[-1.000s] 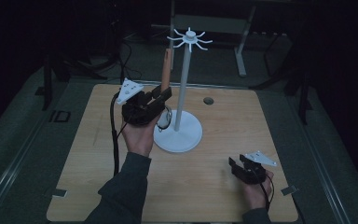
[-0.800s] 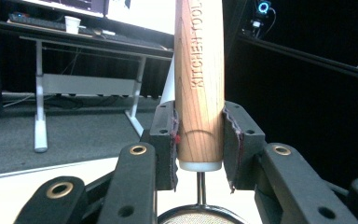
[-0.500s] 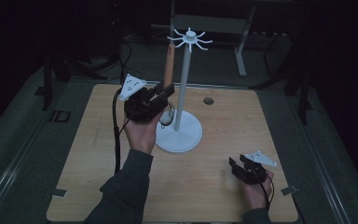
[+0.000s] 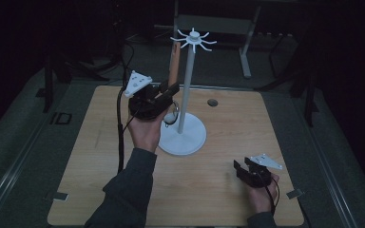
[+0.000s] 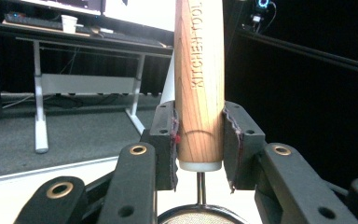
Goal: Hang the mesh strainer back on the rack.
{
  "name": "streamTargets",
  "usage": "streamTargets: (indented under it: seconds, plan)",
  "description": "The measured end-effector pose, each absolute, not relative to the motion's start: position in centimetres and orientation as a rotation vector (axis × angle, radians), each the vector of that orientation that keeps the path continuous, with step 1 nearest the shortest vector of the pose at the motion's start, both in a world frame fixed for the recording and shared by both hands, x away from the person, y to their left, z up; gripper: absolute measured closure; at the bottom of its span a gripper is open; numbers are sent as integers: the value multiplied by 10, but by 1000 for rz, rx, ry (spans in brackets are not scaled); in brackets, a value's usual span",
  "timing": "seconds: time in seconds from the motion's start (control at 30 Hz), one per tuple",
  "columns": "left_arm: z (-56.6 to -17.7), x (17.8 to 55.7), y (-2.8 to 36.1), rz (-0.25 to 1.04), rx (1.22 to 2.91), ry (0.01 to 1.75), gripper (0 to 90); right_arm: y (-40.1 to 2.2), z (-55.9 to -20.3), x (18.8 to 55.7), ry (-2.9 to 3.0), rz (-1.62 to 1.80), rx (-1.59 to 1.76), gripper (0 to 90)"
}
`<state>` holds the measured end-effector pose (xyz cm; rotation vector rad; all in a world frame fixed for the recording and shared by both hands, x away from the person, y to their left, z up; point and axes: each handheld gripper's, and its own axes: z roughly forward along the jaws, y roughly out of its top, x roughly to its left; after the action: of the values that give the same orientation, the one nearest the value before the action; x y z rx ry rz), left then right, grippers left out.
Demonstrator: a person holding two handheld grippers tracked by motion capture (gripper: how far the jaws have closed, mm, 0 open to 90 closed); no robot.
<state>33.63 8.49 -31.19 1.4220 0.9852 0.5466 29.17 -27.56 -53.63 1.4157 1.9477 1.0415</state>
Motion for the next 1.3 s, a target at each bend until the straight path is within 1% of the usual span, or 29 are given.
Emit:
streamTargets:
  seconds: [0.53, 0.7, 0.97, 1.3]
  plan:
    - [-312, 349, 76, 536, 1459, 991, 681, -276, -536, 292, 1946, 1041, 1418, 488]
    - [-315, 352, 77, 527, 1473, 1004, 660, -277, -536, 292, 1946, 1041, 1418, 489]
    - [-317, 349, 81, 526, 1445, 997, 593, -276, -537, 292, 1947, 1039, 1417, 489]
    - [-316, 346, 79, 527, 1455, 978, 580, -277, -536, 291, 1948, 1038, 1416, 488]
